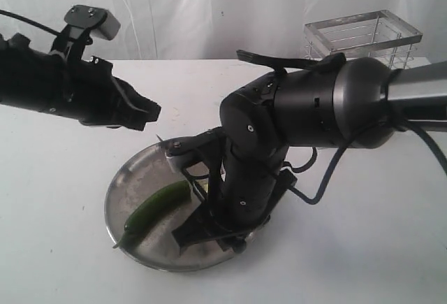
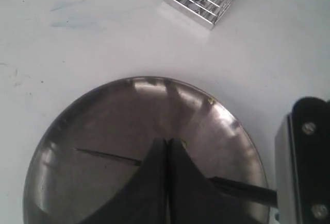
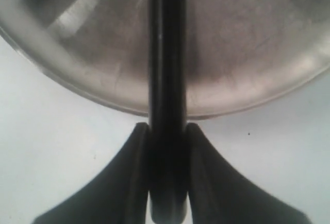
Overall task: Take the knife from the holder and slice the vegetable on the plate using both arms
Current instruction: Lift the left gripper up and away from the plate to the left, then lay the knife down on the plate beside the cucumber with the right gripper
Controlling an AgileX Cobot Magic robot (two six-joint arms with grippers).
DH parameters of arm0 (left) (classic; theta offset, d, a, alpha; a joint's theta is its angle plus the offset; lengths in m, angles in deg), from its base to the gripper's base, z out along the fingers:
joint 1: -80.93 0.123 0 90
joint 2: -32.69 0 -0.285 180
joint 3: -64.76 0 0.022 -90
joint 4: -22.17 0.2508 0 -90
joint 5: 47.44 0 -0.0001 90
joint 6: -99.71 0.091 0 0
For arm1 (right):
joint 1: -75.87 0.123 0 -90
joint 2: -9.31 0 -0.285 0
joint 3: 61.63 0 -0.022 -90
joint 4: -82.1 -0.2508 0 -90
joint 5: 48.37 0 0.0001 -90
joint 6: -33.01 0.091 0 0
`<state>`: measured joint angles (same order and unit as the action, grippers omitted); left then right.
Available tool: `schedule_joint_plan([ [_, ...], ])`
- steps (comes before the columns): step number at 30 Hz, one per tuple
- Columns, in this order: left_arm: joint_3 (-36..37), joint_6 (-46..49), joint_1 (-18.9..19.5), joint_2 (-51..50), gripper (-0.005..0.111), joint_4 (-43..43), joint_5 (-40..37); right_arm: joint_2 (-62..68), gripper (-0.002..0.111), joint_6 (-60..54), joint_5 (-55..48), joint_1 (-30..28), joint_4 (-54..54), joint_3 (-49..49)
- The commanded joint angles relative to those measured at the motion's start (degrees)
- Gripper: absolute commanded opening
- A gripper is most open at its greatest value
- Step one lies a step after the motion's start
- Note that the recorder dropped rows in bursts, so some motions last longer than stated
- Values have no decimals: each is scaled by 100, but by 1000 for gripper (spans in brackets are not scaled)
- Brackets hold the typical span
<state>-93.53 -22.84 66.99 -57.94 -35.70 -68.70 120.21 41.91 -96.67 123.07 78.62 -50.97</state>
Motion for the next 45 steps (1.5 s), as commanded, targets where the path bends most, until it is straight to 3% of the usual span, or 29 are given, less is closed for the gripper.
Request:
schedule_joint_plan([
  [1,576,-555,11,560,0,256,-68,-62,0,-541,500,-37,114,-21],
  [6,1133,-1427,11,1232,0,1563,164,-62,0,-938,640,-127,114,-21],
  [16,1616,-2189,157,1838,0,2408,695,-308,0,-2174,314,-892,-1371,-21],
  [24,1616,-3361,1894,1608,0,2501,457,-441,0,-2584,-173,-1834,-1793,-21],
  [27,1907,-3367,2291,1503,0,2501,502,-319,0,-3079,97,-2083,-2278,-21],
  [31,2519,-3365,2291,1651,0,2198,1600,80,0,-3737,103,-2105,-2904,-21],
  [35,2630,-3365,2220,2078,0,1886,1671,380,0,-3762,206,-2105,-2900,-21],
  [42,2630,-3074,1050,3473,0,1895,1574,440,0,-3762,687,-2105,-2718,-21],
  [45,2639,-2775,947,3763,0,1895,1561,440,0,-3721,826,-2105,-2718,-21],
])
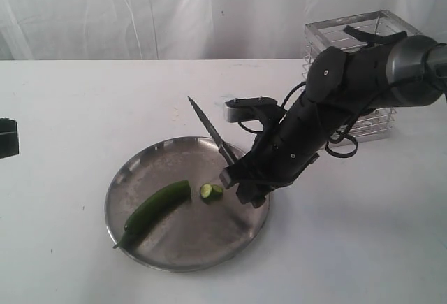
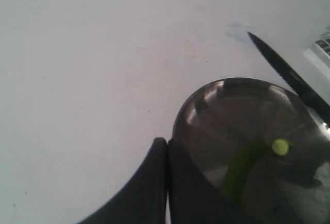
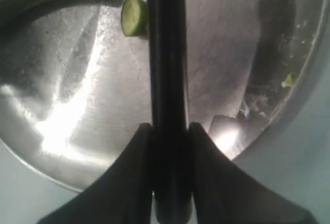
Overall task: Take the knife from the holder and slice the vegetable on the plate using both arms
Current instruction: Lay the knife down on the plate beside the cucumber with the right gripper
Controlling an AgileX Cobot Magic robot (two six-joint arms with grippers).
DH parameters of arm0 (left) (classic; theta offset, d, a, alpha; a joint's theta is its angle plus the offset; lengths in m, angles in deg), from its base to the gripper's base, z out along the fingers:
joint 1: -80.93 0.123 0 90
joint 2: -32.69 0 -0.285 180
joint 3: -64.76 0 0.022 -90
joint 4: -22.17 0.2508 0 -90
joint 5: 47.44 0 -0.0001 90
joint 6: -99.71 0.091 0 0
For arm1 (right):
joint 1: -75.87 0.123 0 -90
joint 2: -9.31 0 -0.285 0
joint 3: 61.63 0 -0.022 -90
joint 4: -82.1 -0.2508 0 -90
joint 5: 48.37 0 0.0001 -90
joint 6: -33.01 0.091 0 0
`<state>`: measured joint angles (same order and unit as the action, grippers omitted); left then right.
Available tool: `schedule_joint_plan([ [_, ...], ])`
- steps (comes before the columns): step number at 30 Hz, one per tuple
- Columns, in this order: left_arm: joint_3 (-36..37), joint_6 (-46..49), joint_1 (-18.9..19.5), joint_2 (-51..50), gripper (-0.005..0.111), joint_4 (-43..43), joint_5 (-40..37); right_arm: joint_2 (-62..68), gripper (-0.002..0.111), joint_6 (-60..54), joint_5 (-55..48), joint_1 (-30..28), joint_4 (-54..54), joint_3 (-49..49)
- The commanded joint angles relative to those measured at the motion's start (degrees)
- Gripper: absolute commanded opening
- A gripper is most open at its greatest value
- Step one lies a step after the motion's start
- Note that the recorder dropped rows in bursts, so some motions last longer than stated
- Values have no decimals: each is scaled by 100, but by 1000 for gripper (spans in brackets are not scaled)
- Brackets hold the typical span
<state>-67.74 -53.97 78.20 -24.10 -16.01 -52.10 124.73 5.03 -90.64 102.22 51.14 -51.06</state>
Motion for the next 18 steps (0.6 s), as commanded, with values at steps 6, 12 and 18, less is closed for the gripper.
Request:
schedule_joint_plan([
  [6,262,330,-174,507,0,-73,-85,39,4,-32,373,-19,31,-11],
  [12,393,220,-174,507,0,-73,-89,410,26,-32,554,-19,31,-11],
  [18,393,220,-174,507,0,-73,-132,441,28,-32,436,-19,31,-11],
])
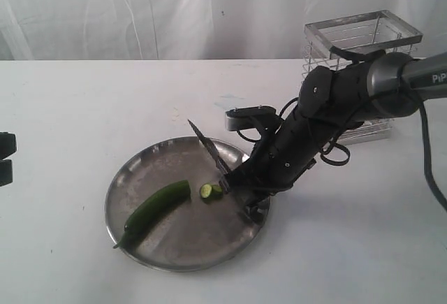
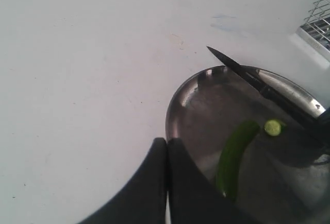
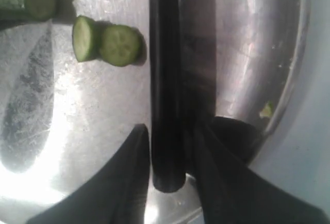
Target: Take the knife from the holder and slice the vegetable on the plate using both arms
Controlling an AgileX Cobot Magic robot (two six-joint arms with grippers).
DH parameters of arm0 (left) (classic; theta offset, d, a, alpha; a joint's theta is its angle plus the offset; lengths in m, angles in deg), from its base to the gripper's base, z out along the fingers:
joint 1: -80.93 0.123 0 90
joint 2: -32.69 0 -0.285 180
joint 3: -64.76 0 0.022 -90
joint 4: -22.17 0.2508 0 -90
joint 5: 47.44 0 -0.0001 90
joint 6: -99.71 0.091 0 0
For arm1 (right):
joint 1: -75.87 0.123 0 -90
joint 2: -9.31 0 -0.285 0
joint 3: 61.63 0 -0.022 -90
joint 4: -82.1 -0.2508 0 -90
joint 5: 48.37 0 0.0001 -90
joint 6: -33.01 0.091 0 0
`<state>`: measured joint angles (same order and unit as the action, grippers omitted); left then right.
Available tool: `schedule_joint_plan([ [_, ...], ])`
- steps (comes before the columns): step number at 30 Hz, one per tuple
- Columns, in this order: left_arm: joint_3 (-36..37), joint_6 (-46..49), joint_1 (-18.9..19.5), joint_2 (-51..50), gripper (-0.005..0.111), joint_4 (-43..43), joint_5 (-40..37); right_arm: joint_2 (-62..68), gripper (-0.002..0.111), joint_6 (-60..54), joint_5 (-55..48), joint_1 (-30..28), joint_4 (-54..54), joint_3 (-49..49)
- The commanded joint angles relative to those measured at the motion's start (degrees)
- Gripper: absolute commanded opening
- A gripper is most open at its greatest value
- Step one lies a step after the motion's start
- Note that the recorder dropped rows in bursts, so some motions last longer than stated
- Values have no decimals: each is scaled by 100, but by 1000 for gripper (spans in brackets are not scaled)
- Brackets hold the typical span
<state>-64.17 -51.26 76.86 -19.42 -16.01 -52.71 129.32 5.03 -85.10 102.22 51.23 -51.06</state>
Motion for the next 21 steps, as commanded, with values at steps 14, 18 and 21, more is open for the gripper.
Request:
schedule_joint_plan([
  [14,36,-50,-40,1925,0,-73,-887,-2317,1,1369,-187,-233,1754,347],
  [18,36,-78,-40,2844,0,-73,-1125,-3208,0,2631,472,-900,2421,1259],
  [21,36,-78,-40,3421,0,38,-1478,-4097,0,2980,1159,-1292,2421,2199],
])
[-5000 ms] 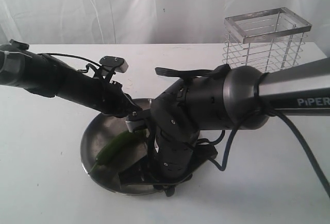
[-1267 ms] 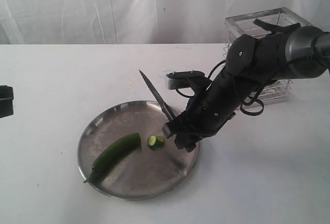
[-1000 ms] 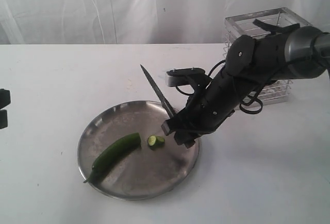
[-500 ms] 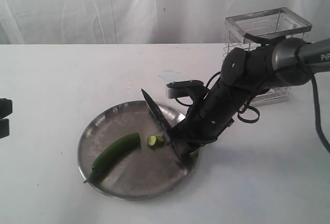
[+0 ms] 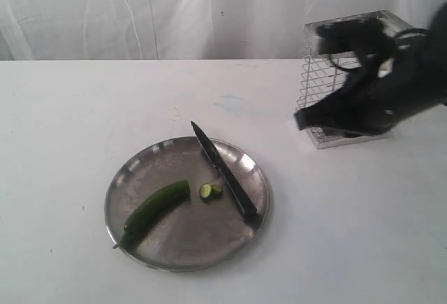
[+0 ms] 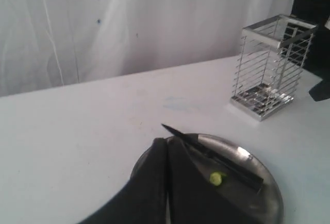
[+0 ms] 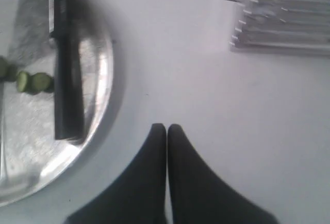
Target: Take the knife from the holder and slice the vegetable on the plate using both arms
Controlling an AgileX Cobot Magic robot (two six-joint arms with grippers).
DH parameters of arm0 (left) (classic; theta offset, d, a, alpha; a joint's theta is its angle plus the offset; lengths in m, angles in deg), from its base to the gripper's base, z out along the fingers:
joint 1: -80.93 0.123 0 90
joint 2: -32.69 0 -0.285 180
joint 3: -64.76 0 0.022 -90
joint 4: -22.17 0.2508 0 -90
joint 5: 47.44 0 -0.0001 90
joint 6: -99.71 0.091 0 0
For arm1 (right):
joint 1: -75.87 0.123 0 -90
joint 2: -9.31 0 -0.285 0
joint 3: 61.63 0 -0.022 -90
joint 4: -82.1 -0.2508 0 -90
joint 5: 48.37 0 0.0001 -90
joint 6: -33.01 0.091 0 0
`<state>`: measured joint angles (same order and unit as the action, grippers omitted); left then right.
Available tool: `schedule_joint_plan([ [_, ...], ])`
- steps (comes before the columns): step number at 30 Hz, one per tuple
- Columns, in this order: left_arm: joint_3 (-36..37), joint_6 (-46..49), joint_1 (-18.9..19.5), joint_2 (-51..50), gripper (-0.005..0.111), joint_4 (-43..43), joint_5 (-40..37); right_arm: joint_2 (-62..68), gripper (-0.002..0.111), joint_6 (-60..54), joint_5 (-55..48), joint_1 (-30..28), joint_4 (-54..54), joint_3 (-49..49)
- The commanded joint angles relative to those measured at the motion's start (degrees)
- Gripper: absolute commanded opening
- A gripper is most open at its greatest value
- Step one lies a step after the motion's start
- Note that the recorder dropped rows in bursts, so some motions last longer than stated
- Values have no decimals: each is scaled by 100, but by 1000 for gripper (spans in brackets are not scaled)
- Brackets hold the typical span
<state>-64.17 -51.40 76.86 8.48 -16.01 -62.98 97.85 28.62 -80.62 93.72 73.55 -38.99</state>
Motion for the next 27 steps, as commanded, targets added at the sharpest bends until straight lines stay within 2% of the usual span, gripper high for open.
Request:
schedule_joint_plan([
  [1,36,-64,-40,761,0,133,-542,-1338,0,825,1037,-513,189,1350],
  [4,50,-545,-40,1149,0,756,-619,-2543,0,953,1878,-541,204,2355],
  [8,211,-2550,86,1454,0,2837,-407,-4440,0,953,2727,-541,214,3536],
  [10,307,-3499,225,1475,0,4028,-794,-5299,0,953,2881,-541,214,3880],
  [13,478,-4231,290,1475,0,5134,-1848,-6507,0,953,2847,-541,214,4203],
  [15,488,-4970,273,1540,0,5671,-1898,-7253,0,953,2690,-541,214,4293],
  [18,380,-5118,273,1643,0,5804,-2108,-8076,0,841,2432,-541,409,4292],
  [21,283,-5244,168,1643,0,5781,-2054,-8076,0,484,2047,-528,1218,4264],
  [24,373,-5376,-165,1643,0,5223,-1150,-8076,0,355,1388,-538,2241,4264],
  [27,626,-4969,-465,1643,0,5221,-456,-8076,0,613,1489,-526,2273,4264],
])
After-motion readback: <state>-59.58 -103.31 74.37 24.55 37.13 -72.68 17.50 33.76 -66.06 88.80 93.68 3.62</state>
